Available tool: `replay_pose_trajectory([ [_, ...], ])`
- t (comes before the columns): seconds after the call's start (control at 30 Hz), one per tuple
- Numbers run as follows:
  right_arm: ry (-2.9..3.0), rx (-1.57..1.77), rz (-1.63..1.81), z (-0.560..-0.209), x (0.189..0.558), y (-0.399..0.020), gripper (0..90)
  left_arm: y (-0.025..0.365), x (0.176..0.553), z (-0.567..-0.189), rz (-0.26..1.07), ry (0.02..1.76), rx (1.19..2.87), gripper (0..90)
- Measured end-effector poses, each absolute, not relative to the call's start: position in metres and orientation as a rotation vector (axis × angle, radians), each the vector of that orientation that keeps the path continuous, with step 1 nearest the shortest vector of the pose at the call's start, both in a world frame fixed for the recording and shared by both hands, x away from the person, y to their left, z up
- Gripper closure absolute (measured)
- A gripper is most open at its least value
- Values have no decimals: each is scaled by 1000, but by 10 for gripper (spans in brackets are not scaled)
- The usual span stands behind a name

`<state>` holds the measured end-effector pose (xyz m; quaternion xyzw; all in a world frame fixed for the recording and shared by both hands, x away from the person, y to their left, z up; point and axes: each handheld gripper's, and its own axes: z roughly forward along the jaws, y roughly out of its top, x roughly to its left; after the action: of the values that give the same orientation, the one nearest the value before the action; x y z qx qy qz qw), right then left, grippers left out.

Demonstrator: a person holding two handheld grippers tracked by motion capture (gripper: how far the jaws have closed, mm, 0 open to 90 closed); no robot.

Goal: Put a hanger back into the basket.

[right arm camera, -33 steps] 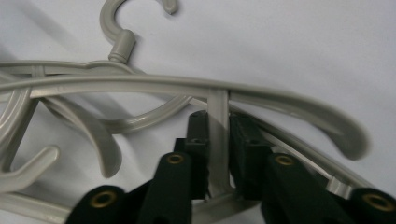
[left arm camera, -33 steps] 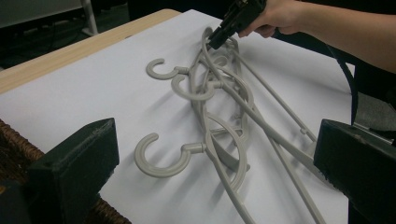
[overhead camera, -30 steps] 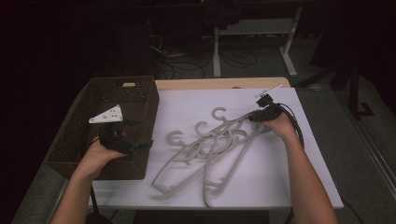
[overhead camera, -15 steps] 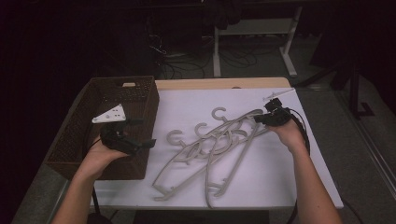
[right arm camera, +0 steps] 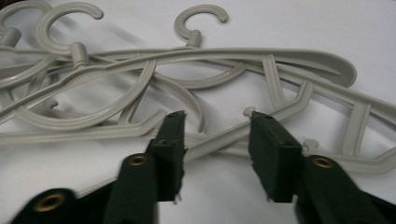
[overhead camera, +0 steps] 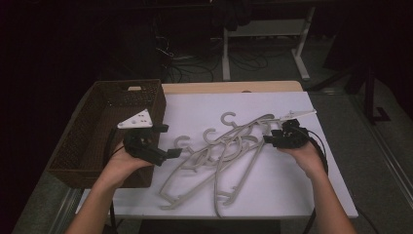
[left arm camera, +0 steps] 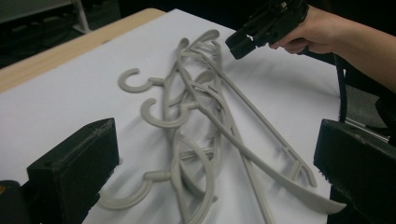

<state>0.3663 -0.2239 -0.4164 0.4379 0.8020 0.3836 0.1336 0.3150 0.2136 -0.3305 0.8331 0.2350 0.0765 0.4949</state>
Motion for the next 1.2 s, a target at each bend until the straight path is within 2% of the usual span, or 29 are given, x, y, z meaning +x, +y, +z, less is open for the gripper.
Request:
replay_pose_trajectory([
  [0.13, 2307, 1269, 1156, -418, 356, -227, 281, 191, 317, -340, 141, 542, 2056, 0],
  [0.3, 2292, 1264, 1164, -423, 344, -230, 141, 166, 322, -357, 90, 538, 2093, 0],
  [0.6, 2273, 1240, 1178, -427, 325, -232, 111, 121, 331, -394, 40, 535, 2175, 0],
  [1.0, 2297, 1215, 1157, -430, 326, -227, 111, 87, 339, -433, 38, 560, 2291, 1],
  [1.1, 2297, 1212, 1158, -430, 326, -227, 111, 85, 340, -437, 56, 569, 2296, 60],
  [1.2, 2297, 1212, 1158, -430, 326, -227, 111, 82, 342, -441, 77, 576, 2313, 78],
])
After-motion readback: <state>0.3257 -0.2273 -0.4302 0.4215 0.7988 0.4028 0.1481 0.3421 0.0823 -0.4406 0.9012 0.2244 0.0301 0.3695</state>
